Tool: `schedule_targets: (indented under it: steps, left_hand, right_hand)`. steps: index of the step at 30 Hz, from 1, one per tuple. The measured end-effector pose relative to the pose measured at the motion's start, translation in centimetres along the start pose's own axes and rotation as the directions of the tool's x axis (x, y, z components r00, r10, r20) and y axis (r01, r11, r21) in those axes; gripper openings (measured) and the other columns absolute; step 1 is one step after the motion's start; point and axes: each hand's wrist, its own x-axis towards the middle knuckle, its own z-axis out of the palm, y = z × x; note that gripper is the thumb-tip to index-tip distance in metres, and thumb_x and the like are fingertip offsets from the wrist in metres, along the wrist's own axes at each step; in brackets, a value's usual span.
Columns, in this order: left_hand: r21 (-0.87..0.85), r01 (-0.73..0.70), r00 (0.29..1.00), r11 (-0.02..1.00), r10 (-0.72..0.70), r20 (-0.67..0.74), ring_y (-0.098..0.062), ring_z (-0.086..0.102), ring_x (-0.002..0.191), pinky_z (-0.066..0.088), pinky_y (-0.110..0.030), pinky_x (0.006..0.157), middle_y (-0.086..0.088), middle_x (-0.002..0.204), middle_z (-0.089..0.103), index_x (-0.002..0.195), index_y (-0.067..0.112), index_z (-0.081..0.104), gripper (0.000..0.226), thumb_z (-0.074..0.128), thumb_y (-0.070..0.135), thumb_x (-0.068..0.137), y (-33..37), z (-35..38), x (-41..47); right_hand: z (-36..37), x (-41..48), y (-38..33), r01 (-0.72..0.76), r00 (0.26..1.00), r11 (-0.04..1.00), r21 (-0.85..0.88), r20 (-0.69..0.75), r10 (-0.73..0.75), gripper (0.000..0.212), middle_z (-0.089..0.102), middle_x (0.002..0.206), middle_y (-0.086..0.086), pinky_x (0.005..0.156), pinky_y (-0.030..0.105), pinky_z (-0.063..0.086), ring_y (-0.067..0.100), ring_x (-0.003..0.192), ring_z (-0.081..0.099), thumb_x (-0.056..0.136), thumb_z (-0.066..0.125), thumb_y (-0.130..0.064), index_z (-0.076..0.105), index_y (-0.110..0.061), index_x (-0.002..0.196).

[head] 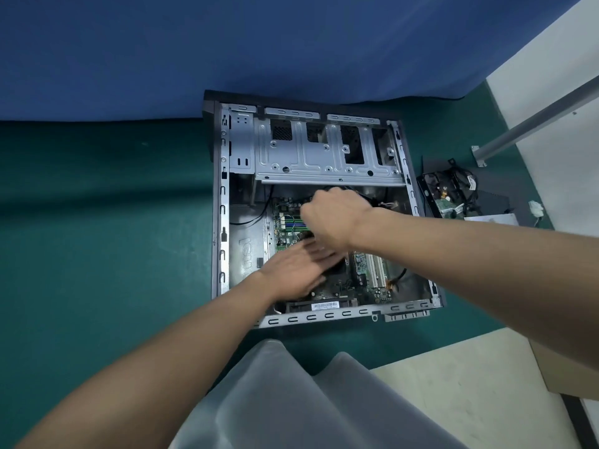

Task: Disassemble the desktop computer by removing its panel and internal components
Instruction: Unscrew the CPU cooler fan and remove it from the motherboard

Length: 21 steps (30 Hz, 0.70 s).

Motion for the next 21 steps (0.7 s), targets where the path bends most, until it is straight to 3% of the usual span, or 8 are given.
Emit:
schedule_targets:
  steps: [2,4,6,11,14,17,21]
  left_hand:
    - [-0.145,0.127,0.991,0.981,-0.133,-0.033,-0.019,0.014,0.147,0.011,-0.035,0.121,-0.006,0.16,0.019,0.151,0.012,0.026,0.056,0.044,0.027,0.1,-0.7,-0.3,-0.4]
    - [-0.182,0.247,0.969,0.952,-0.248,0.019,-0.019,0.015,0.147,0.017,-0.038,0.12,-0.005,0.161,0.015,0.15,0.013,0.028,0.055,0.045,0.026,0.099,-1.2,-0.6,-0.7]
    - [-0.225,0.355,0.935,0.907,-0.344,0.089,-0.021,0.019,0.146,0.022,-0.039,0.118,-0.003,0.161,0.016,0.151,0.016,0.027,0.057,0.049,0.027,0.099,-1.8,-1.1,-0.6]
    - [-0.413,0.562,0.824,0.716,-0.531,0.2,-0.03,0.042,0.132,0.036,-0.038,0.108,-0.014,0.143,0.048,0.146,0.02,0.039,0.054,0.057,0.025,0.096,-3.2,-1.9,0.1]
    - [-0.527,0.619,0.755,0.582,-0.625,0.198,-0.029,0.055,0.119,0.041,-0.028,0.096,-0.014,0.129,0.061,0.136,0.022,0.055,0.041,0.06,0.025,0.095,-3.3,-2.0,0.3]
    - [-0.653,0.605,0.71,0.456,-0.68,0.184,-0.021,0.06,0.114,0.042,-0.023,0.093,-0.007,0.122,0.067,0.123,0.015,0.066,0.031,0.064,0.021,0.093,-3.3,-2.2,0.4]
    - [-0.702,0.626,0.628,0.338,-0.752,0.198,-0.019,0.061,0.11,0.047,-0.031,0.097,-0.006,0.116,0.069,0.114,0.011,0.07,0.027,0.069,0.021,0.089,-2.6,-2.2,0.4]
  right_hand:
    - [-0.1,-1.0,1.5,-0.135,0.991,0.986,0.101,0.002,0.136,0.024,0.041,0.07,0.004,0.064,0.035,0.038,0.028,0.072,0.046,0.086,0.054,-0.014,0.038,-0.014,0.068]
    - [0.3,-2.0,3.2,-0.196,0.979,0.946,0.259,-0.008,0.206,0.01,0.047,0.08,0.007,0.066,0.036,0.041,0.029,0.075,0.049,0.092,0.049,-0.017,0.044,-0.01,0.086]
    - [1.2,-3.0,4.7,-0.242,0.961,0.89,0.386,-0.029,0.274,0.015,0.052,0.086,0.008,0.071,0.04,0.046,0.032,0.083,0.053,0.094,0.048,-0.024,0.044,-0.011,0.102]
    - [3.7,-4.9,5.2,-0.188,0.945,0.789,0.586,-0.111,0.308,0.015,0.058,0.079,0.001,0.077,0.035,0.044,0.026,0.086,0.05,0.087,0.064,-0.034,0.053,-0.031,0.078]
    - [4.7,-5.4,3.6,-0.151,0.954,0.752,0.642,-0.104,0.28,0.022,0.055,0.07,-0.002,0.077,0.035,0.044,0.021,0.083,0.042,0.087,0.063,-0.04,0.051,-0.035,0.07]
    - [5.7,-5.1,2.3,-0.129,0.957,0.764,0.633,-0.122,0.263,0.021,0.058,0.08,0.004,0.074,0.036,0.04,0.02,0.088,0.038,0.089,0.057,-0.04,0.048,-0.032,0.072]
    - [6.4,-4.7,1.5,-0.113,0.96,0.778,0.618,-0.135,0.247,0.017,0.053,0.074,0.0,0.068,0.033,0.038,0.022,0.087,0.043,0.09,0.055,-0.036,0.049,-0.029,0.075]
